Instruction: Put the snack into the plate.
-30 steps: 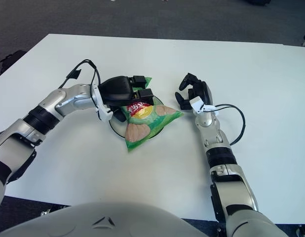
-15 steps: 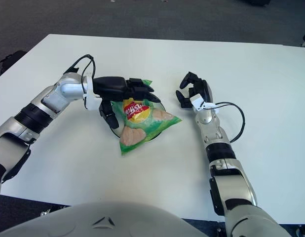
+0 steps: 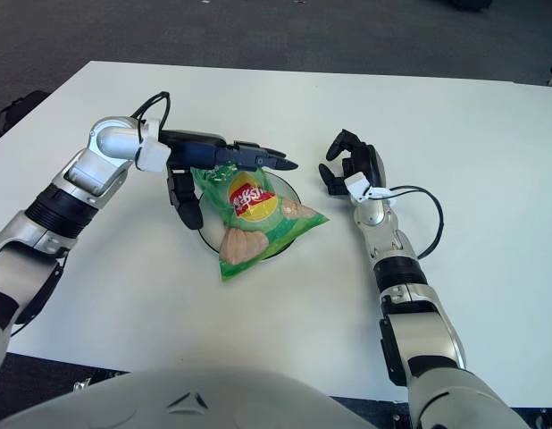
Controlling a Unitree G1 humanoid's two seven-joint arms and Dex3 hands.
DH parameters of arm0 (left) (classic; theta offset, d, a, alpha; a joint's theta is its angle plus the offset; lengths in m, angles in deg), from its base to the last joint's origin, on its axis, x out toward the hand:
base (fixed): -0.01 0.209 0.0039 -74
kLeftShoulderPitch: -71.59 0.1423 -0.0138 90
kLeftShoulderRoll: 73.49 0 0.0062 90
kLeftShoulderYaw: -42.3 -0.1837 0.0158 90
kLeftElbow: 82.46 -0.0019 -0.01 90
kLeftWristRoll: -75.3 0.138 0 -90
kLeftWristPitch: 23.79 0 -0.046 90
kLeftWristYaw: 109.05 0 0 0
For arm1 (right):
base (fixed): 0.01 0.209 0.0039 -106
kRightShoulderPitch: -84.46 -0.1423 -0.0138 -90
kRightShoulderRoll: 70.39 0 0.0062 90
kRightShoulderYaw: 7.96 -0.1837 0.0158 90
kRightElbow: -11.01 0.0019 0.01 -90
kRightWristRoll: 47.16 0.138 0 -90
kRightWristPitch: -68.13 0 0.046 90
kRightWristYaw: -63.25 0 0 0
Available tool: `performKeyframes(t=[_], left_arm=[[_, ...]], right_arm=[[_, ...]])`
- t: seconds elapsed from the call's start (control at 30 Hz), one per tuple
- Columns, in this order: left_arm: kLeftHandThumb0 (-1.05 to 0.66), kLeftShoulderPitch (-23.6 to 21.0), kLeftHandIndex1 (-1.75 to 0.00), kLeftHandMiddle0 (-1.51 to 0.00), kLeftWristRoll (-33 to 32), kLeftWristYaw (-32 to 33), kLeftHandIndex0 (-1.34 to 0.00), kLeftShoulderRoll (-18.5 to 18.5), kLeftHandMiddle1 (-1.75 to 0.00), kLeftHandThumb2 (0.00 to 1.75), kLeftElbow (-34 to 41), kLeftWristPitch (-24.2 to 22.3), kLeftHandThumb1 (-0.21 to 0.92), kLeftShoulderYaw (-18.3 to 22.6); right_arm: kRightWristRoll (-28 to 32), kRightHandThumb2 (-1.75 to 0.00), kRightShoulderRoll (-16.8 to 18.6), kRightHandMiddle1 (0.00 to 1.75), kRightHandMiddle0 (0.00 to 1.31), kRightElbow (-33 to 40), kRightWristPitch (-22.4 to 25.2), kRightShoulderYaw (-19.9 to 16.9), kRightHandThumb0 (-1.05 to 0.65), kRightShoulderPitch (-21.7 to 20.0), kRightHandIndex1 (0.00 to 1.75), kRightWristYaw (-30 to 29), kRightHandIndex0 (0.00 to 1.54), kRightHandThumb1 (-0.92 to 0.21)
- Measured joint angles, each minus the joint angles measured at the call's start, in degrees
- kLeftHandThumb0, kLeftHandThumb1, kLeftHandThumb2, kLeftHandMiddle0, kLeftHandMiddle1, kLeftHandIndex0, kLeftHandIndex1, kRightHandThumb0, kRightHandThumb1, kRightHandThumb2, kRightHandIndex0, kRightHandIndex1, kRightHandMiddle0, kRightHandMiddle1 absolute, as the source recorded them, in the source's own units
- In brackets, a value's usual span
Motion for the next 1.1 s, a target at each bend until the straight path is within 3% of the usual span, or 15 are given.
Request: performKeyframes(t=[0.1, 0.17, 0.4, 0.57, 0.73, 1.1], left_arm=[[-0.68, 0.29, 0.0, 0.0, -4.5, -3.63, 0.0, 1.49, 0.0, 0.59, -2.63, -1.24, 0.6, 2.86], [-0.63, 0.29, 0.0, 0.0, -7.02, -5.94, 0.0, 2.25, 0.0, 0.67, -4.6, -3.56, 0.54, 4.61], [-0.6, 0.3, 0.0, 0.0, -9.83, -8.22, 0.0, 4.57, 0.0, 0.78, -6.91, -11.0, 0.46, 9.45], [-0.77, 0.65, 0.0, 0.0, -10.2, -5.84, 0.0, 6.14, 0.0, 0.72, -6.3, -16.3, 0.55, 12.81], [-0.89, 0.05, 0.0, 0.0, -9.7, -1.18, 0.0, 7.36, 0.0, 0.64, -12.33, -19.45, 0.67, 17.34], [-1.01, -0.08, -0.23, -0.05, -11.33, 2.84, 0.0, 8.28, -0.03, 0.43, -15.44, -27.32, 0.9, 25.67]], right_arm=[[0.0, -1.39, -0.19, 1.75, 0.66, 0.74, 0.65, 0.08, -0.5, 0.3, 1.75, 0.46, 1.29, -0.26], [-0.01, -1.4, -0.26, 1.75, 0.67, 1.49, 1.46, 0.12, -0.51, 0.55, 1.75, 0.63, 1.29, -0.25], [-0.48, -1.41, -0.45, 1.75, 0.68, 3.78, 3.9, 0.16, -0.51, 1.31, 1.75, 0.63, 1.28, -0.24], [-0.54, -1.42, -0.45, 1.75, 0.68, 4.93, 4.75, 0.32, -0.52, 1.77, 1.75, 0.63, 1.28, -0.23], [-0.62, -1.42, -0.42, 1.75, 0.69, 5.81, 4.88, 0.6, -0.52, 2.32, 1.75, 0.63, 1.28, -0.23], [-1.06, -1.42, -0.62, 1.75, 0.69, 6.72, 5.09, 0.74, -0.52, 2.83, 1.75, 0.51, 1.28, -0.23]])
